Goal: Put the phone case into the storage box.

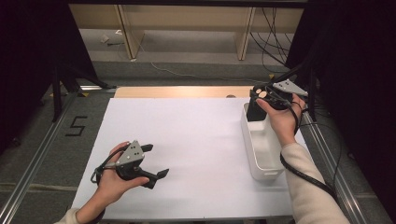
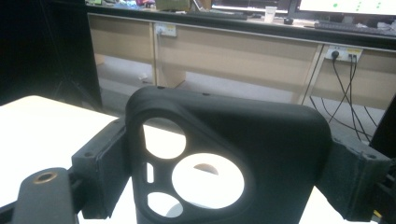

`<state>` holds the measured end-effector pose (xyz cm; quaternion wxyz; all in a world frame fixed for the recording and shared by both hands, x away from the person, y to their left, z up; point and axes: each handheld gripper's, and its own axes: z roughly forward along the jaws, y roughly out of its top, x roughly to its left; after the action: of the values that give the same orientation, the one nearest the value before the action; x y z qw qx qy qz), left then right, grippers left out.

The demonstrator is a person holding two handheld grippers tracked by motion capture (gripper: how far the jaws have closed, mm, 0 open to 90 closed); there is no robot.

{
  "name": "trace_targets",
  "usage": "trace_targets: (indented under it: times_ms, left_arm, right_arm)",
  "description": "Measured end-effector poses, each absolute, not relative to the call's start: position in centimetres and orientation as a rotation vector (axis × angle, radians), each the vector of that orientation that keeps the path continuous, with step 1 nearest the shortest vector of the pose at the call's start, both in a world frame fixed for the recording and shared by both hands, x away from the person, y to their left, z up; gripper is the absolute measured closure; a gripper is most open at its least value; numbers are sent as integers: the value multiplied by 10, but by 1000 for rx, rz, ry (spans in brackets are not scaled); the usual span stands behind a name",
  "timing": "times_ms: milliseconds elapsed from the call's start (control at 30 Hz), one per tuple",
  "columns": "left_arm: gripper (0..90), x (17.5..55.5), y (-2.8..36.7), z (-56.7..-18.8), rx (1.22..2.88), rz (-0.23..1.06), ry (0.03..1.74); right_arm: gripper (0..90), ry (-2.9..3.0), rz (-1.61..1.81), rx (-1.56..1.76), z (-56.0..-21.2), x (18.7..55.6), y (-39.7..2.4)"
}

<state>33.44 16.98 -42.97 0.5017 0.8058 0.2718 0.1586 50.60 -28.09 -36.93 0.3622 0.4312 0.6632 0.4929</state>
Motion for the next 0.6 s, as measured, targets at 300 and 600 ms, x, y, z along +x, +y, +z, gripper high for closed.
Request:
trace_targets:
  times_ms: [300, 600]
  left_arm:
    - [0, 334, 170, -429, 1944, 381, 655]
    - [0, 334, 170, -429, 1944, 381, 655]
  right_arm:
    - [158, 1726, 1245, 1139, -376, 512, -282]
    - [158, 1749, 1224, 1152, -377, 516, -281]
